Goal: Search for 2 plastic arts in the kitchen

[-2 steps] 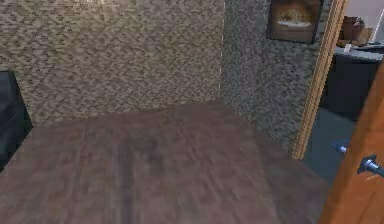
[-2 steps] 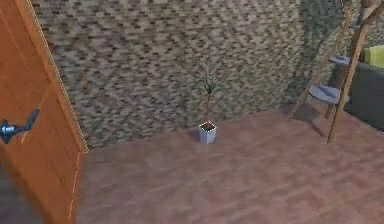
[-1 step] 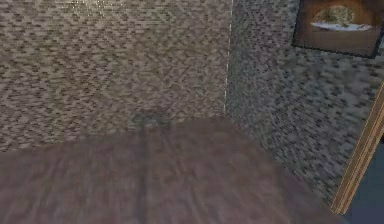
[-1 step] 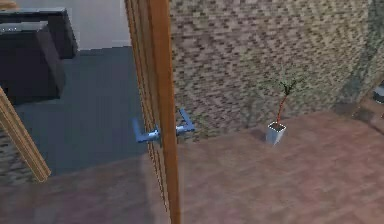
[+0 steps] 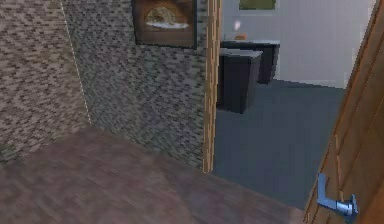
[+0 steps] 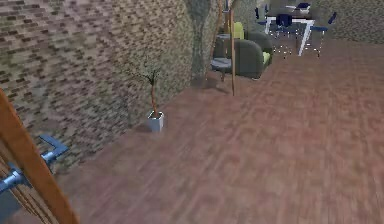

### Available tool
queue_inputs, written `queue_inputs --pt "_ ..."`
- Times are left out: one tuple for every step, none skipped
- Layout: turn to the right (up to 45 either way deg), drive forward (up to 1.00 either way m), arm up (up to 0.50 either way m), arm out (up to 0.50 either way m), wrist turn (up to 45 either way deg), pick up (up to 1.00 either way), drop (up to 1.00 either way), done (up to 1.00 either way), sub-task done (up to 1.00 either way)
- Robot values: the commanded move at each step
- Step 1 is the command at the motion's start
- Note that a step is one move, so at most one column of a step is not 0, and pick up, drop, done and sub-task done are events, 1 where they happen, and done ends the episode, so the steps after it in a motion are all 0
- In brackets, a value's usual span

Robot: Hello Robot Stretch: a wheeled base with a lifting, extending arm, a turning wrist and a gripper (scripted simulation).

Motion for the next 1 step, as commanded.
queue_inputs --pt "0.0 0.60 0.00 0.00 0.0 0.00 0.00 0.00 0.00"
